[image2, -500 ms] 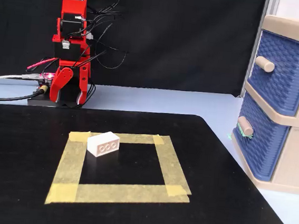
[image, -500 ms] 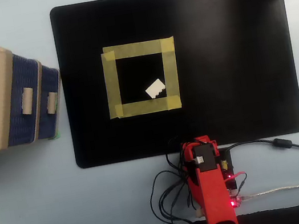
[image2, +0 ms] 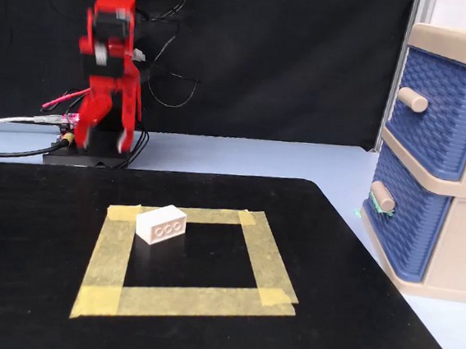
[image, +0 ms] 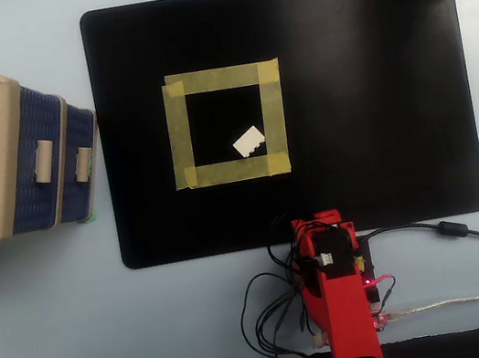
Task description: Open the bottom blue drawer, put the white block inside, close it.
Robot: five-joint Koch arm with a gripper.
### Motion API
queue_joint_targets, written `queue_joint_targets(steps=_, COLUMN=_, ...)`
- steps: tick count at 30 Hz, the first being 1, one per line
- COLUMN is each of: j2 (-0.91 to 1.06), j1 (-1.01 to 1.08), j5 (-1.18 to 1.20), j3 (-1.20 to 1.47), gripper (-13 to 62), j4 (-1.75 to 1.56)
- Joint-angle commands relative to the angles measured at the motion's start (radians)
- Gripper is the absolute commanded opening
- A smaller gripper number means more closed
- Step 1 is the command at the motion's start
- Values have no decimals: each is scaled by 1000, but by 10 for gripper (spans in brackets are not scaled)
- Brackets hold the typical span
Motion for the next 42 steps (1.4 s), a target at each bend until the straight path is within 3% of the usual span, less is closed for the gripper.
queue_joint_targets(steps=1, j2=34, j1=-40, j5=-41, j3=-152, gripper=339, j4=28)
queue_joint_targets(steps=4, j2=-48, j1=-202, j5=-238, j3=-295, gripper=339, j4=-87)
queue_joint_targets(steps=9, j2=-316, j1=-802, j5=-953, j3=-301, gripper=339, j4=-638)
queue_joint_targets(steps=11, j2=-420, j1=-873, j5=-1224, j3=-265, gripper=338, j4=-992)
queue_joint_targets(steps=14, j2=-442, j1=-879, j5=-1439, j3=-86, gripper=338, j4=-1476)
queue_joint_targets(steps=18, j2=-528, j1=-881, j5=-1468, j3=140, gripper=338, j4=-2126)
queue_joint_targets(steps=24, j2=-974, j1=-927, j5=-1463, j3=94, gripper=338, j4=-2726)
queue_joint_targets(steps=42, j2=-1506, j1=-999, j5=-1362, j3=-575, gripper=338, j4=-2772)
